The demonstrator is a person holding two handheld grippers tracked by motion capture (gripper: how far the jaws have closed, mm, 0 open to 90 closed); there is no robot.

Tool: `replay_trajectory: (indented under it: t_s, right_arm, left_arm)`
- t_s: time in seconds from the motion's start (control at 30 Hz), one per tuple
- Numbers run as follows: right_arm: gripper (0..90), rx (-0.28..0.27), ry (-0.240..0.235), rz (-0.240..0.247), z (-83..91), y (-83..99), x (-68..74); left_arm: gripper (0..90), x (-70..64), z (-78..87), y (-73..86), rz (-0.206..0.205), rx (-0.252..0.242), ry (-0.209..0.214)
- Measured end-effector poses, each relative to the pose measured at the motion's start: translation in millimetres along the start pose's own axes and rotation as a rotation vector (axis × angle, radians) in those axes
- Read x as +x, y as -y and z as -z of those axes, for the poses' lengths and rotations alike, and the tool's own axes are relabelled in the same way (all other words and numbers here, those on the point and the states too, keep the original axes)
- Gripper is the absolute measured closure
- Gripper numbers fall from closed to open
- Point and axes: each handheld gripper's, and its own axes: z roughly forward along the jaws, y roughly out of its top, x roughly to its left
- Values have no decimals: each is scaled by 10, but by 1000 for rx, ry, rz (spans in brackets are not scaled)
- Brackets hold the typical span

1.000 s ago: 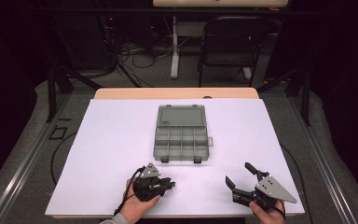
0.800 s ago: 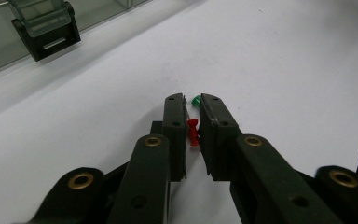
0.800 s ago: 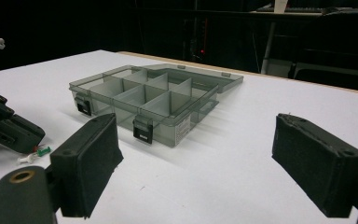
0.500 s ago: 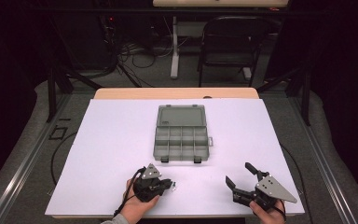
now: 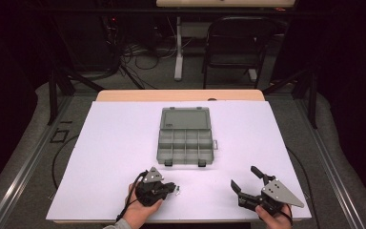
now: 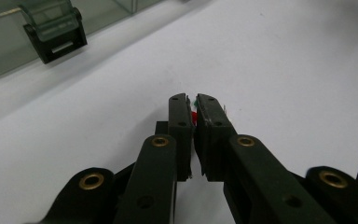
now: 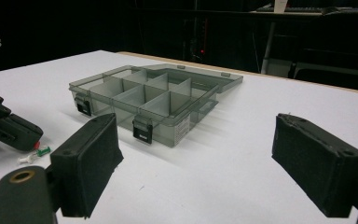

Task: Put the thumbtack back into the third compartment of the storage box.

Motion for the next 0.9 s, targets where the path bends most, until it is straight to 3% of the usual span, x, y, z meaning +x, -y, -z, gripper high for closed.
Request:
replay_trajectory:
  t_s: [0.33, 0.4, 0.9]
  right_arm:
    - [144, 1, -1, 0, 1, 0, -2]
    - [144, 2, -2, 0, 0, 1, -2]
    - [144, 6, 0, -1, -2, 6, -8]
  left_arm:
    - [850, 87, 149, -23, 34, -89, -18]
    - [849, 116, 184, -24, 56, -112, -24]
    - [850, 245, 268, -26, 107, -150, -45]
